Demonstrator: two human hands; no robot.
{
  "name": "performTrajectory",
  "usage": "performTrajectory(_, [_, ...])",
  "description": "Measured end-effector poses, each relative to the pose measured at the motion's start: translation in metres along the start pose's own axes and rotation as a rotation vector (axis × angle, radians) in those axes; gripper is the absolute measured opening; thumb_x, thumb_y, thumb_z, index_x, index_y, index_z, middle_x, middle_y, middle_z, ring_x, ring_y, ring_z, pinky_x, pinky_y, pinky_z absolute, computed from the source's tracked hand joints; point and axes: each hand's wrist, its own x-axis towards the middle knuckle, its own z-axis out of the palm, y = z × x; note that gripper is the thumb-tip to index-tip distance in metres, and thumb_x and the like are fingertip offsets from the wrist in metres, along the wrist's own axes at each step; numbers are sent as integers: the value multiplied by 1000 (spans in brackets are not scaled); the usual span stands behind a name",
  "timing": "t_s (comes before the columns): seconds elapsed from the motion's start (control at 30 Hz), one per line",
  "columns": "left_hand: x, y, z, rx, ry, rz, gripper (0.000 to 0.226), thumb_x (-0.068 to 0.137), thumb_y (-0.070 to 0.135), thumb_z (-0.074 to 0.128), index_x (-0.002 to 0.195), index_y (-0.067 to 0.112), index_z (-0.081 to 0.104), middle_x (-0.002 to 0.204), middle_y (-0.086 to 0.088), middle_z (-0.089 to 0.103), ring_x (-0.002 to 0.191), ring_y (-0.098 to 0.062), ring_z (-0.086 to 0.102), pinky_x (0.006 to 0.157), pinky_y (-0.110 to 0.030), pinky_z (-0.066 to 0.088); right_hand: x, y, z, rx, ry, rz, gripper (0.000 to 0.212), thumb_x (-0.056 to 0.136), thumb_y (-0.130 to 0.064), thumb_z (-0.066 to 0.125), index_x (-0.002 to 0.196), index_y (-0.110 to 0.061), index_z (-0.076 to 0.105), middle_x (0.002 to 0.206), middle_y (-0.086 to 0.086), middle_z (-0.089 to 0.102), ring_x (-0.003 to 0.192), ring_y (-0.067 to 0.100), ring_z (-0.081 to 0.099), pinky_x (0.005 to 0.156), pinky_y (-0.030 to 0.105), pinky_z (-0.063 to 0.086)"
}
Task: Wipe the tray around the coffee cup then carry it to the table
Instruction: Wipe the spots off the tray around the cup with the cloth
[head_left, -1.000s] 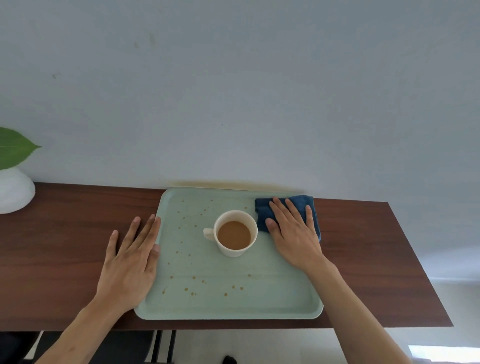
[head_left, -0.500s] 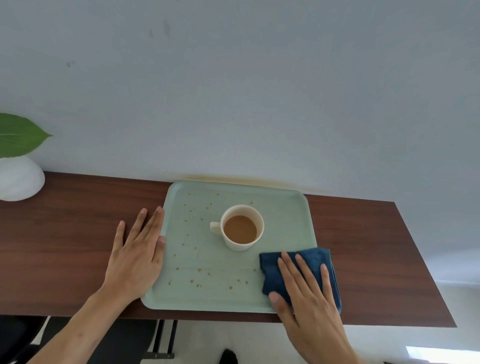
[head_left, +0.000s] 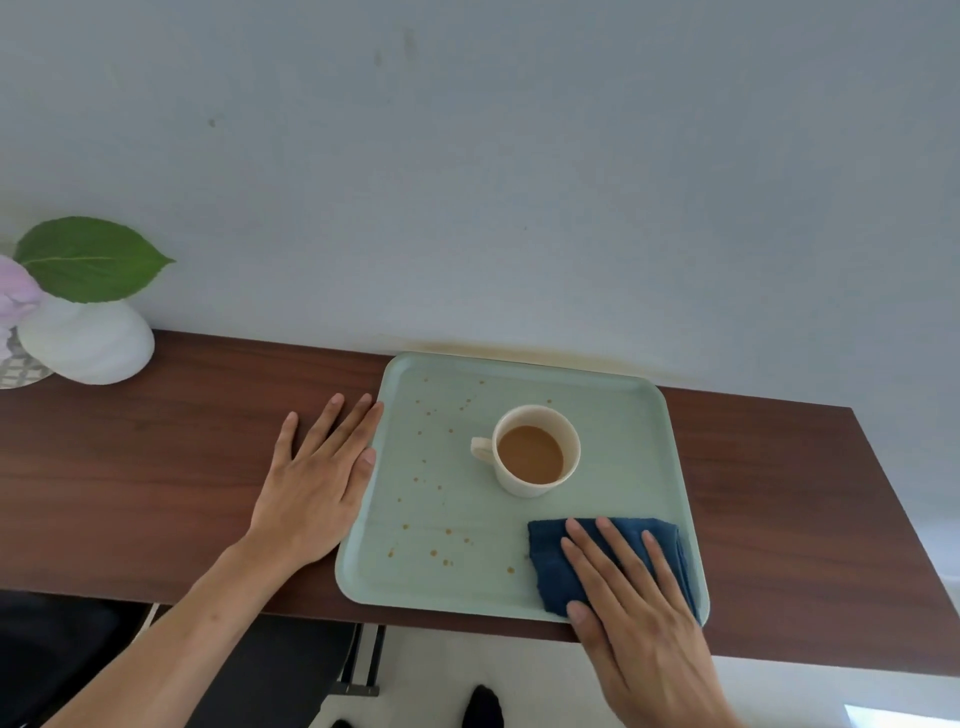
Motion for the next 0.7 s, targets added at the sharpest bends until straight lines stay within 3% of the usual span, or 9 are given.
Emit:
performTrajectory(0.17, [0,-1,1,3,2,7,57,107,47,8,162,39,1,170,16,10,157,-8,-4,127,-56,4,20,-53,15,28,34,45,51,103,-40,45,149,-20,55,162,-6,44,153,22,35,119,56,31])
performTrajectory(0.47, [1,-1,0,-22,-4,12,57,106,48,7,162,39,1,170,17,9,157,-7,-6,127,-56,3,71,-146,27,65,-82,54,50,107,-43,37,150,-21,51,162,-4,45,154,24,33,121,53,20])
performTrajectory(0.7, [2,-4,1,-21,-5,24,58,105,48,8,162,39,1,170,16,8,157,-7,-6,127,-55,2,80,-154,23,82,-147,72,50,109,-46,28,150,-25,50,163,-6,43,156,21,29,122,50,14])
